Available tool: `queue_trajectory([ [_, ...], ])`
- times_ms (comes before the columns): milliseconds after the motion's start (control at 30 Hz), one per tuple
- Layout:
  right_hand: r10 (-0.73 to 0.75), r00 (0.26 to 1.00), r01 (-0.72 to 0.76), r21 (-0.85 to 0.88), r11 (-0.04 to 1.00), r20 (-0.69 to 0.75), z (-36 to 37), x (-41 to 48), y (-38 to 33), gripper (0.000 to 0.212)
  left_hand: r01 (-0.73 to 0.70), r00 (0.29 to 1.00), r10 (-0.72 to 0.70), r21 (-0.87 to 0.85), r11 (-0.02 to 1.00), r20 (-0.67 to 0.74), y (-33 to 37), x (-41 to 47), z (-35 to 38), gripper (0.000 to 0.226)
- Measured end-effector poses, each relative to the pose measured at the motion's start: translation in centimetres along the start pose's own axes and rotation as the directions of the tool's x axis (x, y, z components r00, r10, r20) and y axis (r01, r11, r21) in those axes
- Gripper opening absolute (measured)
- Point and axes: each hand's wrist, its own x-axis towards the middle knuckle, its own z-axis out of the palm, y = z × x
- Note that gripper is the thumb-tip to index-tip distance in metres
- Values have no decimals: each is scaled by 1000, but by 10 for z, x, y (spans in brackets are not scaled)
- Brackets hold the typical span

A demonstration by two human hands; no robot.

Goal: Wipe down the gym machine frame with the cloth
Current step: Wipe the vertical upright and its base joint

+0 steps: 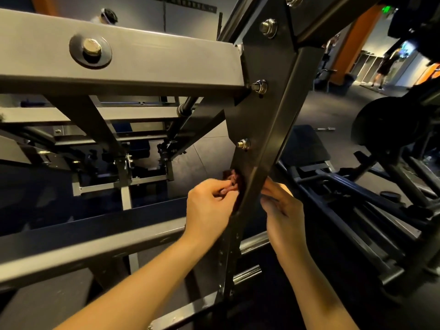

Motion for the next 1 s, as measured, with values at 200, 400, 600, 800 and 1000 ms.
queue_trajectory([
  [200,18,1000,-18,7,1000,-4,0,0,-1,34,-40,995,29,-119,992,-95,15,10,8,13],
  [400,-6,1000,6,-17,1000,-21,-2,5,-3,36,-27,998,28,29,999,-49,3,3,7,9],
  [600,-40,999,40,-26,999,17,-5,5,-5,33,-151,981,157,56,987,-112,10,-3,18,16],
  [800,-54,998,55,-20,998,28,-3,5,-2,32,-81,995,85,77,994,-47,1,-6,9,9],
  [1000,-68,997,68,-18,998,23,-2,6,-2,31,12,993,-13,-3,1000,-116,10,20,11,13],
])
